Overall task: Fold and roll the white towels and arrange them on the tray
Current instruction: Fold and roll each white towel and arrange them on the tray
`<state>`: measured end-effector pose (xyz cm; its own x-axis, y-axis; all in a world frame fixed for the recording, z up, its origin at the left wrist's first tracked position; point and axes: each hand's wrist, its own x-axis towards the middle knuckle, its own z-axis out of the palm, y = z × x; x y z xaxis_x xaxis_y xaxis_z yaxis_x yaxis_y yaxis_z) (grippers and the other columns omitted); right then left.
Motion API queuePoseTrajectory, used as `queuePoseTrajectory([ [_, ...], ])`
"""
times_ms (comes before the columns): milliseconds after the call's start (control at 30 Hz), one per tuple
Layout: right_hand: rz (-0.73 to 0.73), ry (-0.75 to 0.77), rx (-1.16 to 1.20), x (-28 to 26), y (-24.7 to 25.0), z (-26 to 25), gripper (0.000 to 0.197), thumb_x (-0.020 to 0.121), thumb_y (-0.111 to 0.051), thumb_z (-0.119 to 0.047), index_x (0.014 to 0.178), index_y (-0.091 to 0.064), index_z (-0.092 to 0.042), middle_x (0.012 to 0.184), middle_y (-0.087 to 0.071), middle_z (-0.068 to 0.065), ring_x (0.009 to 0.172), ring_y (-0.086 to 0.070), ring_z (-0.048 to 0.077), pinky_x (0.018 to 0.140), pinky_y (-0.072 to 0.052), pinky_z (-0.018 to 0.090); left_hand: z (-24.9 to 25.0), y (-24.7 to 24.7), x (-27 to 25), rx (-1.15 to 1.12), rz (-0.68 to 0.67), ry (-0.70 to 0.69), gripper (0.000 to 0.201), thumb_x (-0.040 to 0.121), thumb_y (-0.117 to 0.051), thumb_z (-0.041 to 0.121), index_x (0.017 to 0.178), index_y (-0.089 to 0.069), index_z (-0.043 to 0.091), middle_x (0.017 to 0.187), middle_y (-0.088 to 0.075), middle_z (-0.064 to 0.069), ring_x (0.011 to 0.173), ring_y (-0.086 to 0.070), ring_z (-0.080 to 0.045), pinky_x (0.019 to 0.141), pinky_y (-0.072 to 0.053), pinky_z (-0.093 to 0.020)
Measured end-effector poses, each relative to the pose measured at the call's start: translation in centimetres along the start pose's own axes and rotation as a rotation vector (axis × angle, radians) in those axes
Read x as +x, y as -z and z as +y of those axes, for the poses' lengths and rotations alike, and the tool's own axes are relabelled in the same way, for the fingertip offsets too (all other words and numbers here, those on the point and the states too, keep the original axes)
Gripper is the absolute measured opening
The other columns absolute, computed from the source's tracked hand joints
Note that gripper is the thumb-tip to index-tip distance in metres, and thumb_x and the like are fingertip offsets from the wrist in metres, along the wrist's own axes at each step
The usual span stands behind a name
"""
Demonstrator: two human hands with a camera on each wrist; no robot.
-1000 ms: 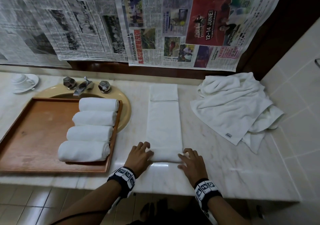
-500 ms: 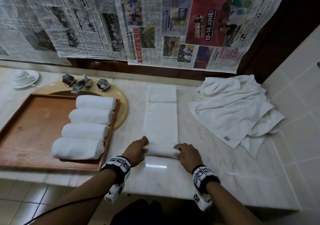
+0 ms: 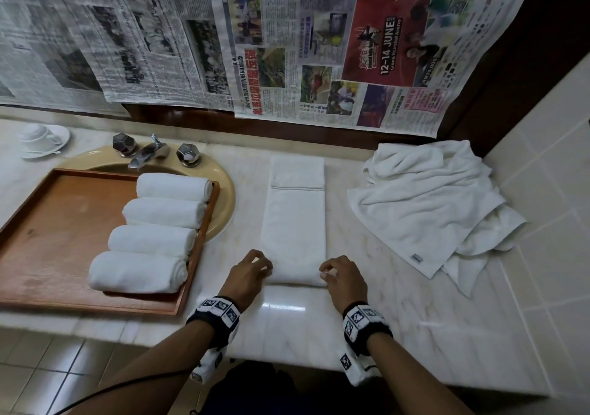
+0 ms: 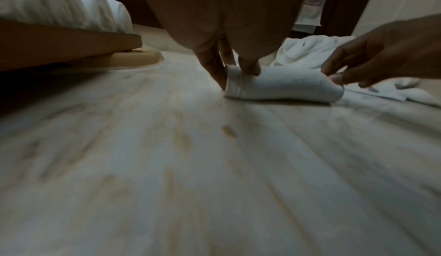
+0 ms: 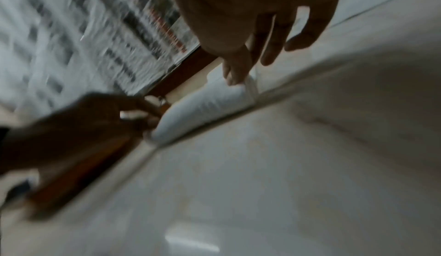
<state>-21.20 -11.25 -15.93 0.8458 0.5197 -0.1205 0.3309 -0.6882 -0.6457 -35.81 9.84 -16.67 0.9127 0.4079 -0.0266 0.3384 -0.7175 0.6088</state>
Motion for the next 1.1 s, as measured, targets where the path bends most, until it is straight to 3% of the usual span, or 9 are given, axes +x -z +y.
queuePoseTrajectory([
  [100,0.092,0.243,-0.188,-0.7,0.0,0.5,0.011,0.081,-0.075,-0.021,0.081,-0.069,-0.03,0.095,-0.06,-0.015,0.085,-0.057,0.014,0.064,-0.049,0.034,-0.7,-0.3,-0.4,0.054,-0.021,-0.084,0.019,0.092,-0.066,0.034,0.098,-0.073,0.018,0.13,-0.053,0.001,0.094,-0.061,-0.018,0.083,-0.05,-0.029],
  [200,0.02,0.388,-0.324,-1.2,0.0,1.5,0.026,0.076,-0.075,-0.043,0.097,-0.069,-0.029,0.107,-0.058,-0.011,0.091,-0.054,0.017,0.064,-0.046,0.034,-0.9,-0.1,-0.3,0.167,-0.04,-0.133,0.035,0.076,-0.078,0.043,0.102,-0.072,0.02,0.127,-0.056,-0.001,0.108,-0.053,-0.023,0.084,-0.053,-0.037],
  [267,-0.035,0.369,-0.341,-1.2,0.1,1.4,0.043,0.068,-0.08,-0.046,0.105,-0.068,-0.028,0.112,-0.057,-0.008,0.096,-0.052,0.017,0.068,-0.045,0.035,-0.8,-0.1,0.1,0.214,-0.047,-0.125,0.04,0.064,-0.088,0.032,0.099,-0.073,0.019,0.121,-0.059,-0.004,0.104,-0.054,-0.027,0.078,-0.054,-0.041],
  [333,-0.051,0.354,-0.373,-0.8,-0.1,1.0,0.048,0.059,-0.089,-0.033,0.102,-0.069,-0.026,0.109,-0.057,-0.005,0.093,-0.057,0.02,0.067,-0.045,0.033,-0.3,-0.2,0.6,0.211,-0.048,-0.109,0.039,0.059,-0.09,0.018,0.093,-0.073,0.014,0.115,-0.058,-0.007,0.098,-0.055,-0.031,0.073,-0.054,-0.044],
  [433,-0.05,0.336,-0.434,0.1,-0.3,0.3,0.043,0.058,-0.086,-0.012,0.095,-0.068,-0.025,0.103,-0.055,-0.005,0.086,-0.055,0.019,0.062,-0.04,0.03,0.1,-0.5,1.0,0.203,-0.047,-0.119,0.025,0.067,-0.08,0.006,0.089,-0.069,0.006,0.106,-0.053,-0.009,0.092,-0.051,-0.031,0.073,-0.051,-0.047],
  [567,-0.082,0.314,-0.484,0.3,-0.3,0.3,0.028,0.075,-0.071,-0.016,0.1,-0.063,-0.026,0.108,-0.053,-0.007,0.091,-0.053,0.019,0.066,-0.036,0.031,0.0,-0.4,0.7,0.193,-0.088,-0.102,0.017,0.078,-0.063,0.014,0.092,-0.065,0.006,0.104,-0.051,-0.007,0.092,-0.047,-0.03,0.077,-0.047,-0.046],
  [733,-0.245,0.263,-0.445,0.5,-0.2,0.7,0.027,0.093,-0.052,-0.02,0.12,-0.057,-0.022,0.123,-0.049,-0.003,0.106,-0.051,0.021,0.081,-0.04,0.033,-0.4,0.1,0.4,0.074,-0.14,-0.047,0.033,0.09,-0.059,0.016,0.122,-0.062,0.01,0.113,-0.056,-0.006,0.102,-0.049,-0.026,0.091,-0.04,-0.033],
  [900,-0.224,0.056,-0.168,1.5,0.3,-0.6,0.026,0.095,-0.053,-0.022,0.12,-0.051,-0.019,0.121,-0.059,0.0,0.109,-0.057,0.023,0.091,-0.043,0.035,0.4,0.5,1.1,-0.059,-0.106,0.104,0.031,0.091,-0.058,0.014,0.119,-0.046,0.019,0.108,-0.063,-0.005,0.097,-0.056,-0.026,0.077,-0.036,-0.03],
  [1100,-0.131,-0.045,-0.127,2.6,0.6,-1.5,0.014,0.095,-0.055,-0.027,0.105,-0.049,-0.021,0.104,-0.063,-0.003,0.095,-0.06,0.025,0.08,-0.046,0.034,1.7,0.5,1.5,-0.042,0.008,0.104,0.034,0.091,-0.058,0.007,0.117,-0.048,0.026,0.114,-0.05,0.004,0.087,-0.06,-0.021,0.071,-0.04,-0.027],
])
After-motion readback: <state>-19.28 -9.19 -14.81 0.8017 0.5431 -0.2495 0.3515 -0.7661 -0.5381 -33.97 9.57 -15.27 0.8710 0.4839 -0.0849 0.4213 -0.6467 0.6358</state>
